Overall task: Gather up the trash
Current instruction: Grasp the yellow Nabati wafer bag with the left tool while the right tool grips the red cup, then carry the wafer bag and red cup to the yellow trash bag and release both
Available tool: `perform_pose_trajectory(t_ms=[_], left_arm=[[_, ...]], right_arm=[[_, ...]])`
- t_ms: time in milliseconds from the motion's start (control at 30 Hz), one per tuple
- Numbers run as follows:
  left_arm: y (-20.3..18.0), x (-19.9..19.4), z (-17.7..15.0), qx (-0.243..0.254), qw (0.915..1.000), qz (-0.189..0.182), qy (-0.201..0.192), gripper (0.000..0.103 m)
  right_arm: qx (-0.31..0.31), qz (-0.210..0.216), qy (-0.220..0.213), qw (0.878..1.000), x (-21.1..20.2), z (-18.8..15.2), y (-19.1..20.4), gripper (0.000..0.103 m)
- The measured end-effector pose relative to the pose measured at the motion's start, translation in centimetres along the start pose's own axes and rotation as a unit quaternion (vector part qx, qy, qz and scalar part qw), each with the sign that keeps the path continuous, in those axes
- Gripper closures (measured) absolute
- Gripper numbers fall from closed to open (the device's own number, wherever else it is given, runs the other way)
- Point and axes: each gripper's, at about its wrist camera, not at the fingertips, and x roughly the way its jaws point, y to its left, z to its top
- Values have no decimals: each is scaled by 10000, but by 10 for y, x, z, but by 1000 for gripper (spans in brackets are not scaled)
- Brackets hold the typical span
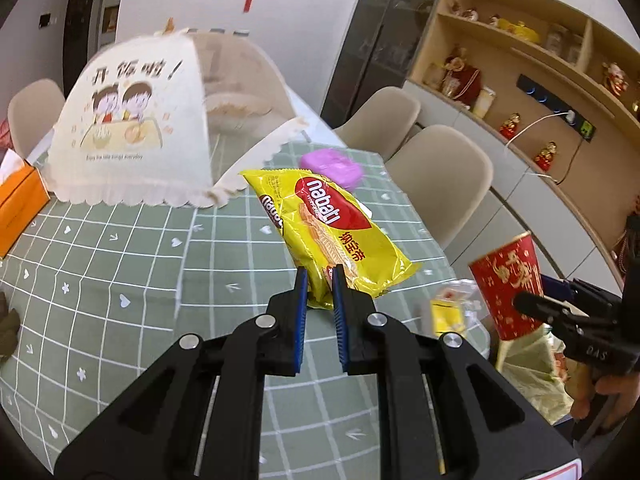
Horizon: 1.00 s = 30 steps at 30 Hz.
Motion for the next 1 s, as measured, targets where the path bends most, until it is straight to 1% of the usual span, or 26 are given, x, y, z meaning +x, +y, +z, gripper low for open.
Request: perform_pose_trajectory(t_ms=[167,367,467,633,833,1000], left_arm=[[-42,-20,-4,28,9998,-143,-160,91],[-91,-24,-18,-82,9992,-348,-198,91],[-117,-22,-28,-68,9986,-505,-114,91],[-168,-19,-45,304,9972,-673,73,91],[-228,-7,-69,628,9926,-944,433,91],[-274,1,-85,946,9873,-1132,584,91]], right_arm=[[-150,-48,-202,9997,-34,-4,-18,52],[-292,-152,-223,9992,-67,-17,-51,52],[-281,-227,-261,9990,-84,-23,-72,52],[-170,-312,-410,9985,-111,-39,-107,52],[-25,-460,-492,9977,-134,-64,-146,52],[100,-658,-581,9961,-154,-83,-175,52]])
